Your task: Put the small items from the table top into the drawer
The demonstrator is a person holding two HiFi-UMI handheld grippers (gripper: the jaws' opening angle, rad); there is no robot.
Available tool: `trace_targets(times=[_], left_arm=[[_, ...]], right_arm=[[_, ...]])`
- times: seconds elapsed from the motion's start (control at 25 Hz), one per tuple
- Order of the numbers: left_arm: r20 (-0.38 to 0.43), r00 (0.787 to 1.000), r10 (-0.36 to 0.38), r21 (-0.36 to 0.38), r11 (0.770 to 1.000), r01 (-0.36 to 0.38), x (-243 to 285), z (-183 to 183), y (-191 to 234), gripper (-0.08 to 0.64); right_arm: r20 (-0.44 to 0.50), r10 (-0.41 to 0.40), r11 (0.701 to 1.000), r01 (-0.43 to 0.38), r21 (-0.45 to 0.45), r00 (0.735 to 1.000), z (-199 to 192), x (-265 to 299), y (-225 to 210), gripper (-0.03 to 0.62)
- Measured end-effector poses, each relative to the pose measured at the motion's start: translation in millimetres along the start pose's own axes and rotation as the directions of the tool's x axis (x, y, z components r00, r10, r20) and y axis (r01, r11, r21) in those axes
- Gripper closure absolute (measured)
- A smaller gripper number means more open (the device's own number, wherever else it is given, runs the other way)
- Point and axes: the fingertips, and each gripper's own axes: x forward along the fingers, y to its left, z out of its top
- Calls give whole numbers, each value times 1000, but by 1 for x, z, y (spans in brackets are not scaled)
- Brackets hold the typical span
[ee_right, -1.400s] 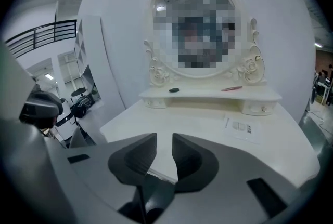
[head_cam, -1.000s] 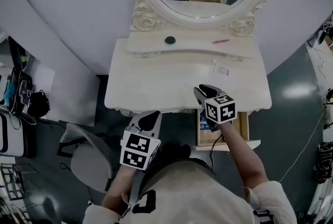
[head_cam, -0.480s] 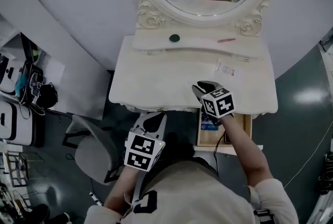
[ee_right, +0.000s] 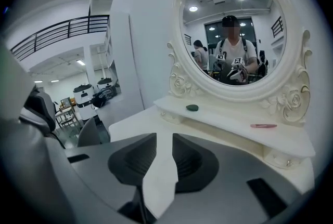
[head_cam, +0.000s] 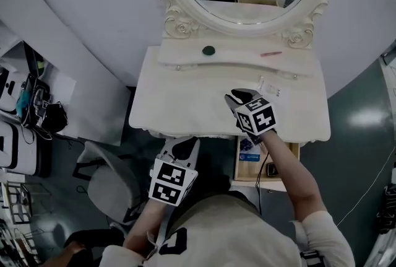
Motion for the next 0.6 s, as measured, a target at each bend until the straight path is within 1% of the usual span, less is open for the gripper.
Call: trace_targets(times=[0.24, 0.32, 0.44, 0.52, 0.6], left_arm=[[-4, 999, -48, -12, 999, 48, 16, -1, 22, 503], [-6, 998, -60, -18, 998, 60, 22, -2, 33, 502], [-8, 997, -73, -29, 997, 72, 29, -2, 51, 502], [-11, 996, -85, -39, 996, 84, 32, -3, 61, 503], [-13, 995, -96, -48, 994, 95, 34, -4, 71, 503]], right_arm=[[-26, -41, 997, 40, -60, 999, 21, 28, -10, 485], [-20, -68, 995, 66, -75, 998, 30, 39, -16, 485], [19, -122, 988, 123, -98, 992, 50, 55, -27, 482], [18, -150, 982, 152, -111, 988, 59, 65, -34, 479], [2, -164, 979, 163, -123, 986, 66, 77, -38, 465]])
